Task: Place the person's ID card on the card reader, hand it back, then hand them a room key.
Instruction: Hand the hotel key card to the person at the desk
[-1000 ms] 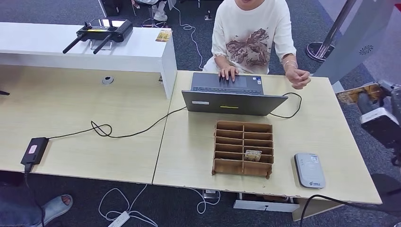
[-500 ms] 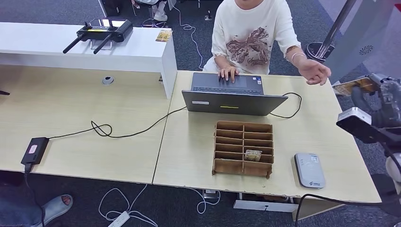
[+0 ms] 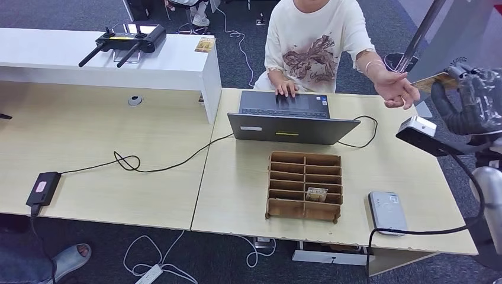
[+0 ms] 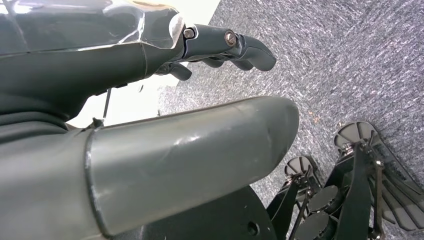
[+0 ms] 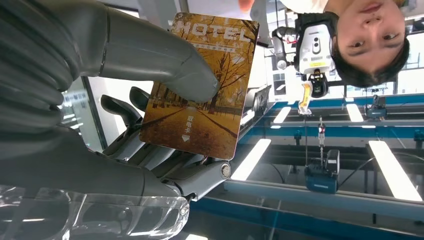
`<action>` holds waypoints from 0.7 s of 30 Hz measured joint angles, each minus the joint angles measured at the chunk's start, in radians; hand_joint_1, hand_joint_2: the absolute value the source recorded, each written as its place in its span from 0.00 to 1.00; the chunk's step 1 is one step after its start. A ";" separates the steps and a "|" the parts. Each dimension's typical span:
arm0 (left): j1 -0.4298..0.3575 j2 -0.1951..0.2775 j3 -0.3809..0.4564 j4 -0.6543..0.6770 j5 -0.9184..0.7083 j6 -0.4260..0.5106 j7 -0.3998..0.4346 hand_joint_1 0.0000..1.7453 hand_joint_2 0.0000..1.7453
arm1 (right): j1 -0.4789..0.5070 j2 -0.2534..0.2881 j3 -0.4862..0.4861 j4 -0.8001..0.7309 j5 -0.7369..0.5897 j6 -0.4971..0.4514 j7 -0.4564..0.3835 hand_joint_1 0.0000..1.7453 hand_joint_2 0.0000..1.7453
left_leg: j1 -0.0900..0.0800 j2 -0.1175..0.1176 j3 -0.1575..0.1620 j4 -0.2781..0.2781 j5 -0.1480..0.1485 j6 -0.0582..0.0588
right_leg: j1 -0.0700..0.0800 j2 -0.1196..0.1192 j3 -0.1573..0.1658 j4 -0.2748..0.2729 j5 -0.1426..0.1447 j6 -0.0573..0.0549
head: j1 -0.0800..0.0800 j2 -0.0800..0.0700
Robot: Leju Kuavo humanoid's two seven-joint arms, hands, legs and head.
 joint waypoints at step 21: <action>0.000 0.000 0.000 0.000 -0.004 0.000 0.000 0.00 0.00 | -0.094 0.045 0.081 0.095 0.019 0.000 0.006 1.00 1.00 | 0.000 -0.002 0.000 0.000 0.000 0.000 | 0.000 -0.001 0.000 0.000 0.000 0.000 | 0.000 0.000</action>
